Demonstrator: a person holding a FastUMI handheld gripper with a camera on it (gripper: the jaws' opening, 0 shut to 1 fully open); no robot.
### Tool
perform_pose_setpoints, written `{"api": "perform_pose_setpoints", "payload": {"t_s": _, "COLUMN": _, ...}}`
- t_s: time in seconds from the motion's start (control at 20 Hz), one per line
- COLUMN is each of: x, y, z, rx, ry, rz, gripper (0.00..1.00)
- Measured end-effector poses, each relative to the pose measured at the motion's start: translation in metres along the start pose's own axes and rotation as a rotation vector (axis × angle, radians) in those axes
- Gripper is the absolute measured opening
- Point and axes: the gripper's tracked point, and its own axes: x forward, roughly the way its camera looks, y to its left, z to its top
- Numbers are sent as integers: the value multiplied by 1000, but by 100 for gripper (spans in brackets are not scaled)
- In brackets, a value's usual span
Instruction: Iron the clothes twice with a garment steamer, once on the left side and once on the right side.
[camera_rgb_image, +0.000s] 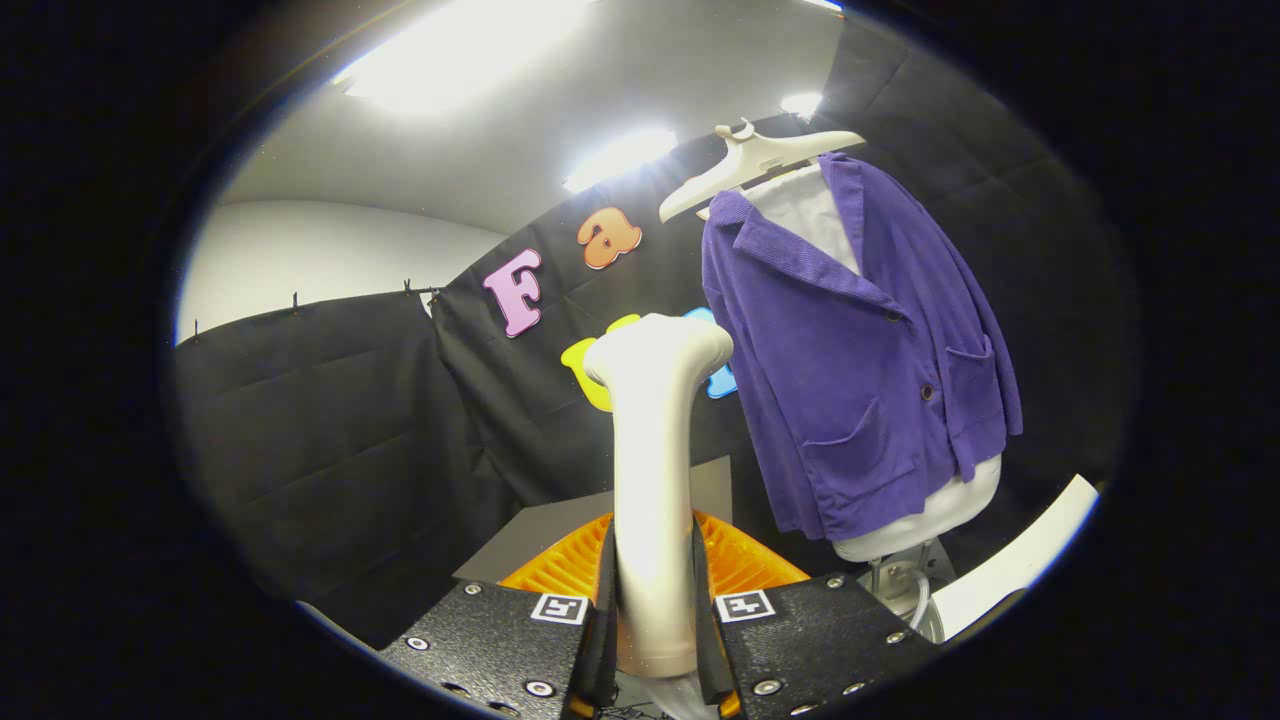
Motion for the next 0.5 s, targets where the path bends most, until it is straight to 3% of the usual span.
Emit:
{"api": "perform_pose_setpoints", "payload": {"t_s": 0.25, "x": -39, "y": -16, "z": 3, "rx": -26, "ry": -85, "rz": -65, "gripper": 32}}
{"api": "perform_pose_setpoints", "payload": {"t_s": 0.5, "x": -54, "y": -19, "z": 19, "rx": -96, "ry": -182, "rz": -73, "gripper": 32}}
